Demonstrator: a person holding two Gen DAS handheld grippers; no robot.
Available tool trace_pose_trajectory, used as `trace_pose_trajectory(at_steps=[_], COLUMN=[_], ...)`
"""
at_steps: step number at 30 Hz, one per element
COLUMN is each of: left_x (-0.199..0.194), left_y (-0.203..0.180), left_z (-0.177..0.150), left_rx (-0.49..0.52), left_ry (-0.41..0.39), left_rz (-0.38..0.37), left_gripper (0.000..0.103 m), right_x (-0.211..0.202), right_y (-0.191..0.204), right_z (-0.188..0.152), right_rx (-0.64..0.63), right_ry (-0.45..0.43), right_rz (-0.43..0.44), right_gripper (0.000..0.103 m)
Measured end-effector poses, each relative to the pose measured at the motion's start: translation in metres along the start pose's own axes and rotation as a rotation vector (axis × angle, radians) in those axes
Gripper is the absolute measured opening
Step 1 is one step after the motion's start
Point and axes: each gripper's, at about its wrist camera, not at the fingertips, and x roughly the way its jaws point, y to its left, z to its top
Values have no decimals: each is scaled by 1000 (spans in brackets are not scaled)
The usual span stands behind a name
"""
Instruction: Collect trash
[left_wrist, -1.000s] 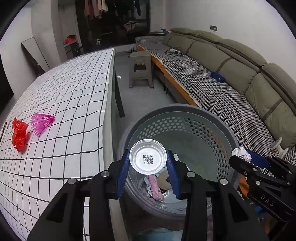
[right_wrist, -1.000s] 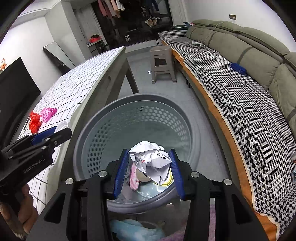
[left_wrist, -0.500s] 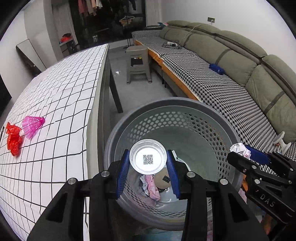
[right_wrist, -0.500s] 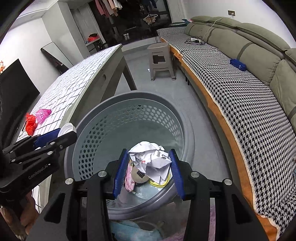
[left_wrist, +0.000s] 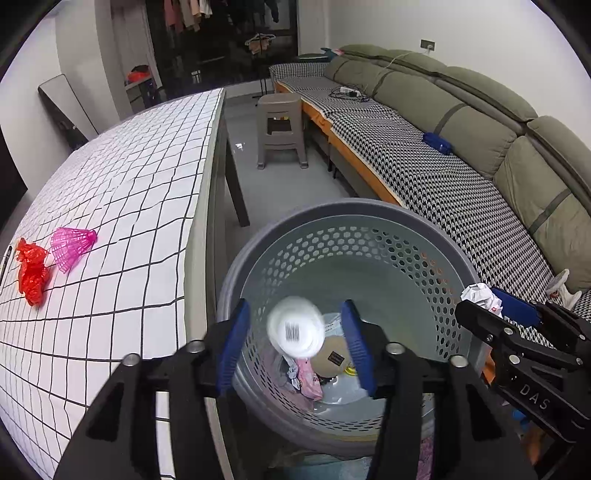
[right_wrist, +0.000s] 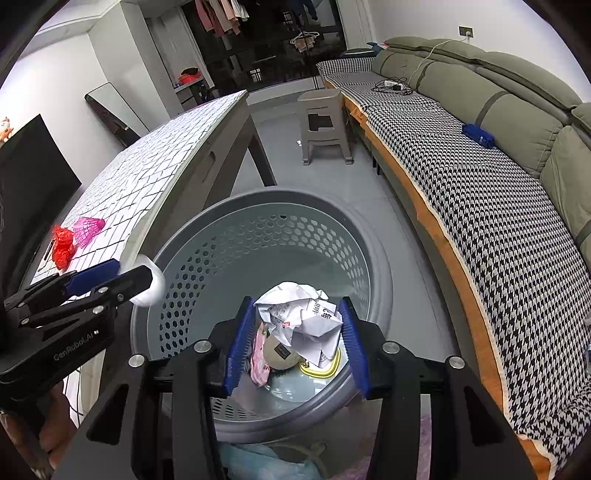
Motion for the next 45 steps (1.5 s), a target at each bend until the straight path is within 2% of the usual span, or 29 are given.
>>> trace_pose_trajectory(at_steps=[2,6,26,30,45], left_x=[-3,-6,-22,-25,-44], left_y=[2,5,11,13,46], left_z=[1,1,-6,-7,-14], left_rx=[-3,-14,-34,-41,-99], left_ry=[-8,-13,-36,-42,-78], left_rz=[2,4,18,22,39], left_gripper=[59,63,65,69,73], right_x=[-4,-8,-20,-23,-28], right_y=[0,0,3,6,42], right_z=[-1,0,-9,-10,-9], right_rx=[6,5,17,14,-45], right_ry=[-19,-26,-51,-55,-74], right_rz=[3,-1,8,13,42], right_gripper=[67,67,67,67,69])
